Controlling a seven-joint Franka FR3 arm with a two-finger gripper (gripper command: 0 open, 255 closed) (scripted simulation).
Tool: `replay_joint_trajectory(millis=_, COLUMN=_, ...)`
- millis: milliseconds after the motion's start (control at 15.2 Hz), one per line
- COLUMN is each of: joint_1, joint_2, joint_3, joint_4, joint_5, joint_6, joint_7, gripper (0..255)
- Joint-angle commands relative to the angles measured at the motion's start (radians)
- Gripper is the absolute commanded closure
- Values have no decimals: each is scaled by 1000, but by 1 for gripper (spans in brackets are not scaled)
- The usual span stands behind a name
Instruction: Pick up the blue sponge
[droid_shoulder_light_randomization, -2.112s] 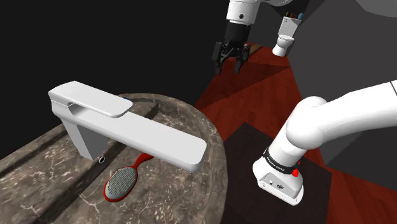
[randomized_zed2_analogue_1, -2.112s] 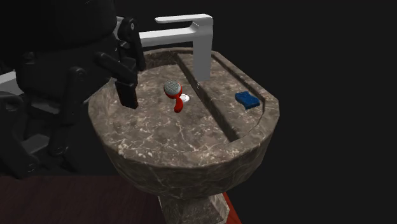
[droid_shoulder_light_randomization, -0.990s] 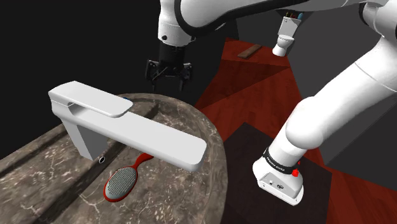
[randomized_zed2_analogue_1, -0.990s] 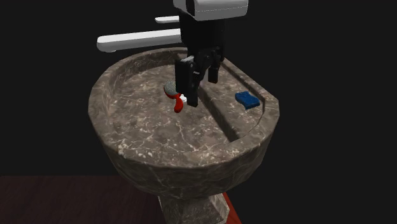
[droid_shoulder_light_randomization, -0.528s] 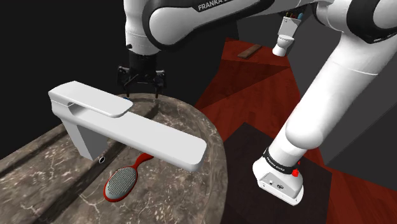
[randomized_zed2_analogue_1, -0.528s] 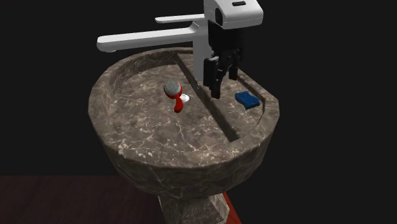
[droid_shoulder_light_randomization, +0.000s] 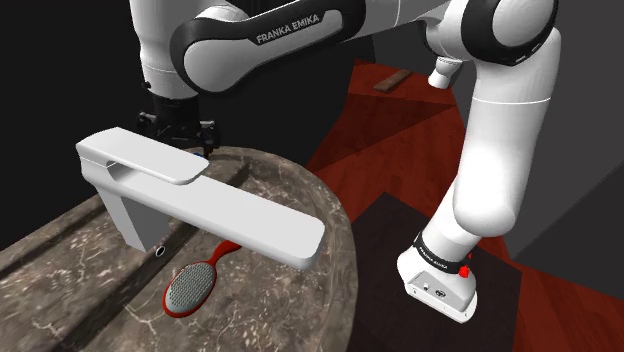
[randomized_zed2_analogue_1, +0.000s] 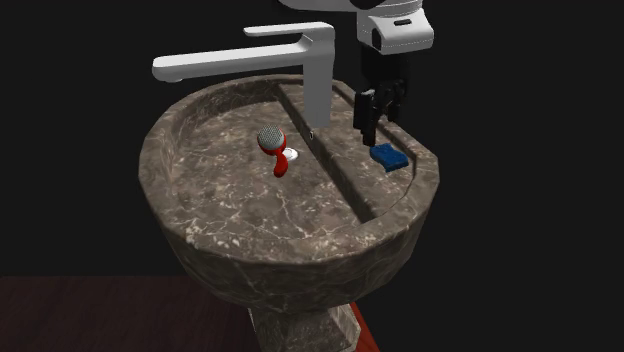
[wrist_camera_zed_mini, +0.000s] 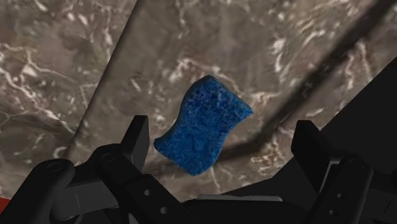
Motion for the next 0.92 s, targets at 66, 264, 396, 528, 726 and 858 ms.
replay_joint_trajectory(millis=66, joint_1=7, joint_2=23, joint_3=-8, joint_4=-6, joint_5=-19, joint_6=27, joint_7=15, gripper=0)
replay_joint_trajectory(millis=264, joint_1=10, joint_2=38, joint_3=-13, joint_4=-28, joint_5=-32, joint_6=60, joint_7=25, gripper=0)
replay_joint_trajectory(millis=396, joint_1=12, joint_2=46, joint_3=-17, joint_4=-38, joint_5=-39, joint_6=78, joint_7=31, gripper=0)
replay_joint_trajectory(millis=528, joint_1=12, joint_2=47, joint_3=-17, joint_4=-38, joint_5=-39, joint_6=78, joint_7=31, gripper=255)
replay_joint_trajectory(millis=726, joint_1=12, joint_2=47, joint_3=-17, joint_4=-38, joint_5=-39, joint_6=78, joint_7=31, gripper=255)
replay_joint_trajectory(millis=858, joint_1=11, joint_2=47, joint_3=-17, joint_4=-39, joint_5=-39, joint_6=78, joint_7=31, gripper=255)
